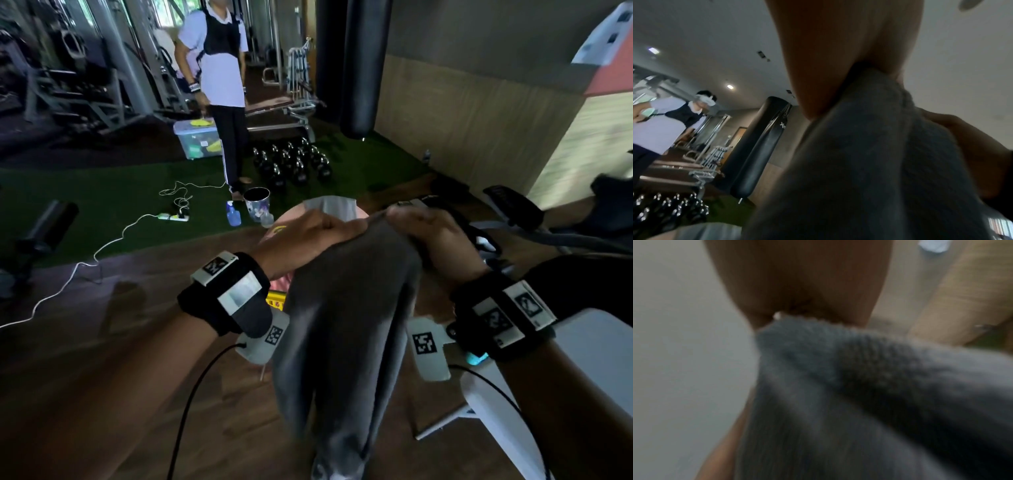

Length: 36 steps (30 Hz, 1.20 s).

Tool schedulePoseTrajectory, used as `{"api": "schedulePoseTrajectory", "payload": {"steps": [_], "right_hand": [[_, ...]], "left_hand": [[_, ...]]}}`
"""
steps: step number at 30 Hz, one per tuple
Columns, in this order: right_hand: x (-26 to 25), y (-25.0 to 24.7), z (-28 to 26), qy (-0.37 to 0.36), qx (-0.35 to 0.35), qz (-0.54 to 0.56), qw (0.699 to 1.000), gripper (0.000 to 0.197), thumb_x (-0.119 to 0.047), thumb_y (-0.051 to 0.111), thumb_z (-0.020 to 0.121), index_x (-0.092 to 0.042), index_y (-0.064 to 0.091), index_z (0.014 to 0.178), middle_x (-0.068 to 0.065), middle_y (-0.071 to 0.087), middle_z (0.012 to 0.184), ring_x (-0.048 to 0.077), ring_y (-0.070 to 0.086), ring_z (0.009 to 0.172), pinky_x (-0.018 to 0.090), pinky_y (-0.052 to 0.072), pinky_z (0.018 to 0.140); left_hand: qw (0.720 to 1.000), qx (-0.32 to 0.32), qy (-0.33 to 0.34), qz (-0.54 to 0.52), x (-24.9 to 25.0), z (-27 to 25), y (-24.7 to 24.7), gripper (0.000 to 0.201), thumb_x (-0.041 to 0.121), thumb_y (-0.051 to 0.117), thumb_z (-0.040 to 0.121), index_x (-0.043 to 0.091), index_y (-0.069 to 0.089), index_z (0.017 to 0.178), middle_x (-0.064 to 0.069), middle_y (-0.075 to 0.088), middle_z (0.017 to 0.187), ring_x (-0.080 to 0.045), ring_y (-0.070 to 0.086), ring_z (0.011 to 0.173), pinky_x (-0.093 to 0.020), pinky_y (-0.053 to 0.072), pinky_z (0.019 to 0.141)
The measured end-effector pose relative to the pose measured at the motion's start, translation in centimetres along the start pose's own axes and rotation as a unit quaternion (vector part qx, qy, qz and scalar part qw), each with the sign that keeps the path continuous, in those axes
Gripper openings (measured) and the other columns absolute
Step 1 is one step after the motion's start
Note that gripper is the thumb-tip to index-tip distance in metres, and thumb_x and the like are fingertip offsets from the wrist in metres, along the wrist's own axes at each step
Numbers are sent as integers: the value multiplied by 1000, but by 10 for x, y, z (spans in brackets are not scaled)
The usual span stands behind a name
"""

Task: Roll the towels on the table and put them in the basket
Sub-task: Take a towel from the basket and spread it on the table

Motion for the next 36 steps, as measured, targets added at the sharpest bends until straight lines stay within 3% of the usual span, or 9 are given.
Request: {"api": "schedulePoseTrajectory", "payload": {"steps": [2,6,11,14,20,24,28,32,36], "right_hand": [[2,-9,1,2,50,35,998,25,-29,63,84,-4,65,80,17,57,82,26,52,80,42,38,79],[19,24,-6,11,-82,-152,985,57,-49,65,83,7,63,91,33,62,89,40,58,74,49,41,69],[9,-9,-2,-4,64,25,998,37,-31,66,85,6,66,87,36,61,92,30,59,84,55,45,84],[21,14,-9,18,-23,-94,995,41,-35,67,85,6,65,88,32,63,86,25,58,76,40,48,70],[15,-16,-9,6,52,79,995,54,-35,73,79,14,57,95,40,56,102,41,56,93,63,39,97],[19,9,-14,-4,-37,-89,995,44,-40,63,86,4,66,86,18,63,82,25,55,76,43,43,68],[19,-22,-9,-5,50,40,998,45,-34,67,84,8,65,101,35,61,107,52,57,104,61,42,96],[34,-1,-13,14,-13,-58,998,35,-40,65,83,-6,68,87,12,59,85,21,54,78,35,40,71],[26,-17,-8,-18,57,1,998,28,-33,68,84,-5,67,81,16,59,80,25,52,79,40,38,73]], "left_hand": [[999,22,7,-32,-2,0,-3,49,70,56,79,25,76,82,0,74,80,-19,71,78,-44,55,82],[994,45,57,-84,15,3,-6,35,42,61,89,15,71,69,2,66,66,-10,60,63,-25,44,62],[997,-8,9,-78,4,0,0,36,47,63,86,13,74,79,-4,74,77,-16,70,70,-30,53,70],[995,11,43,-86,15,4,-3,36,33,64,89,0,71,80,-8,69,70,-12,61,66,-22,43,62],[996,-33,-5,-83,-1,3,4,50,60,68,76,11,75,87,-10,74,88,-23,71,82,-36,51,81],[993,-35,31,-107,14,6,9,37,42,70,80,5,74,84,-10,73,82,-15,66,74,-28,49,71],[992,-37,1,-117,1,4,9,33,43,74,78,13,74,91,-7,74,92,-24,70,87,-39,52,89],[991,-14,47,-122,16,7,9,16,24,61,93,18,74,87,3,74,85,-7,67,84,-25,50,83],[988,20,37,-147,-1,12,18,36,34,62,88,2,69,103,-14,71,105,-27,65,104,-48,45,100]]}}
Point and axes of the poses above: each hand's wrist, its own z-axis towards the middle knuckle, its own y-axis out of the palm, x = y × z, the point moved 7 cm from there along z, towards the middle knuckle
